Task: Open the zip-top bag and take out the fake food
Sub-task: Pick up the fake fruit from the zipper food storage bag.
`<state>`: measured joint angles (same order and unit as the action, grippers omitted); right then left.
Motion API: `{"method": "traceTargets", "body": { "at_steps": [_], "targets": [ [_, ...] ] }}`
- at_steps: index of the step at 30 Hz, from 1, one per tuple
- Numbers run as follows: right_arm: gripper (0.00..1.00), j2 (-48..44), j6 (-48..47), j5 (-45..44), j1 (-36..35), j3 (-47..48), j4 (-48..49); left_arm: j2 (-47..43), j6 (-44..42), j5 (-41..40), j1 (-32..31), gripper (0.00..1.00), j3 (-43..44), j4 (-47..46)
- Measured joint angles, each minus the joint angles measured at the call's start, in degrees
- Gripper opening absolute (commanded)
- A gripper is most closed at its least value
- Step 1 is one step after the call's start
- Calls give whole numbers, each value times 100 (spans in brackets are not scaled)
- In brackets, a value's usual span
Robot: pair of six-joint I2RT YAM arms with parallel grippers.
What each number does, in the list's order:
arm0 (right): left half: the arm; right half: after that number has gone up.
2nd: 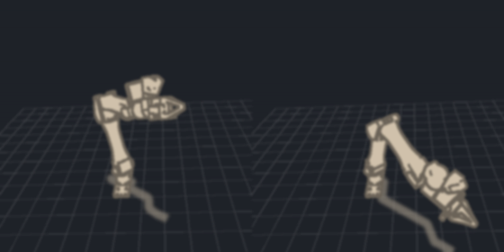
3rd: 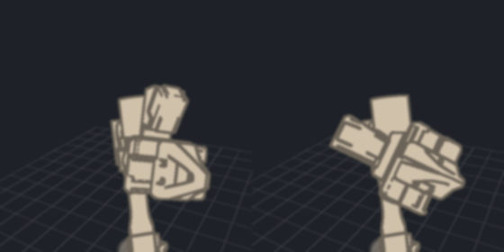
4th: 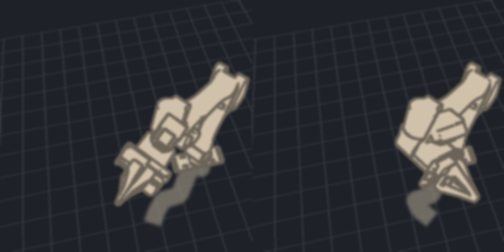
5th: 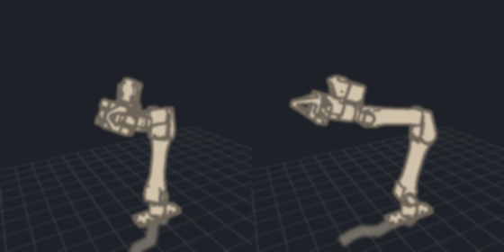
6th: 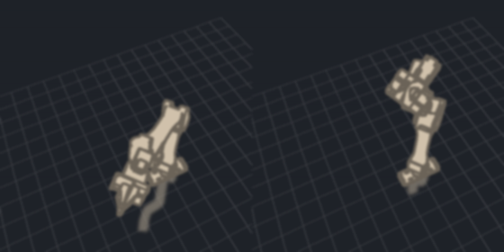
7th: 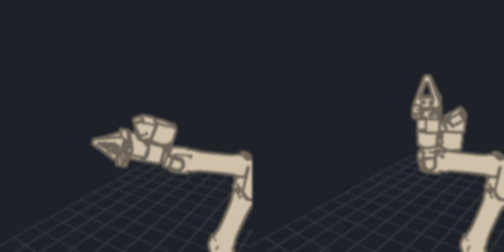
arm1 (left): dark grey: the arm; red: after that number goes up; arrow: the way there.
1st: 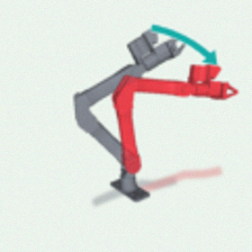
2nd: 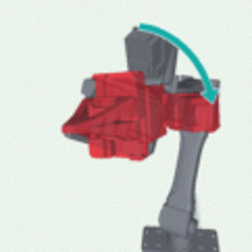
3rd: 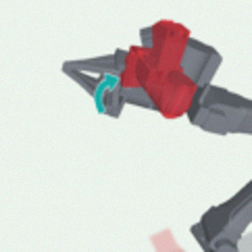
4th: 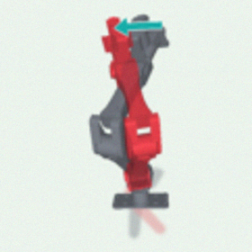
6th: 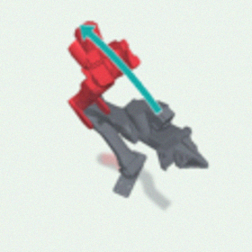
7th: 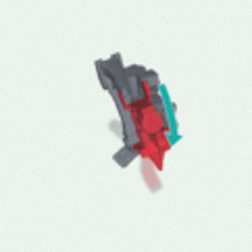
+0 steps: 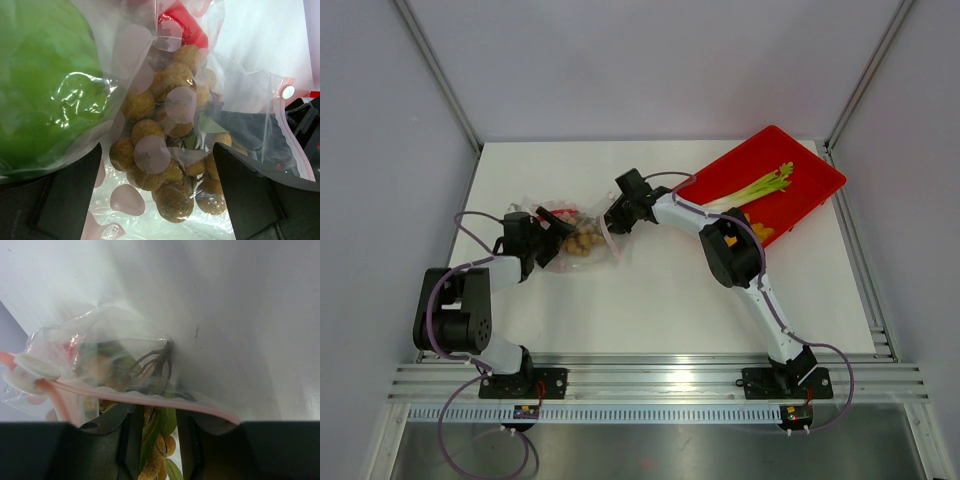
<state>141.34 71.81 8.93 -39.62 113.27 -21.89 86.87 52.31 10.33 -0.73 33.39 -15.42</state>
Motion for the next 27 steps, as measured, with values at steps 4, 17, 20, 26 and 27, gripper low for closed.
{"method": "traceTargets", "body": {
  "at_steps": [4,17,20,26,27],
  "targets": [
    [19,66,-13,39,0,90,-7,0,0,-2,9,98,-9,0],
    [0,-551,2,-160,0,-861,275,-271,118,-162,37,99,-352,-219],
    [0,-852,-24,-251,0,-1158,297,-452,160,-278,37,99,-490,-221],
    [0,-1497,-142,-404,0,-1652,343,-621,234,-483,37,99,-581,-227],
    [0,-1567,-173,-415,0,-1672,343,-621,240,-501,37,99,-581,-225]
  ]
}}
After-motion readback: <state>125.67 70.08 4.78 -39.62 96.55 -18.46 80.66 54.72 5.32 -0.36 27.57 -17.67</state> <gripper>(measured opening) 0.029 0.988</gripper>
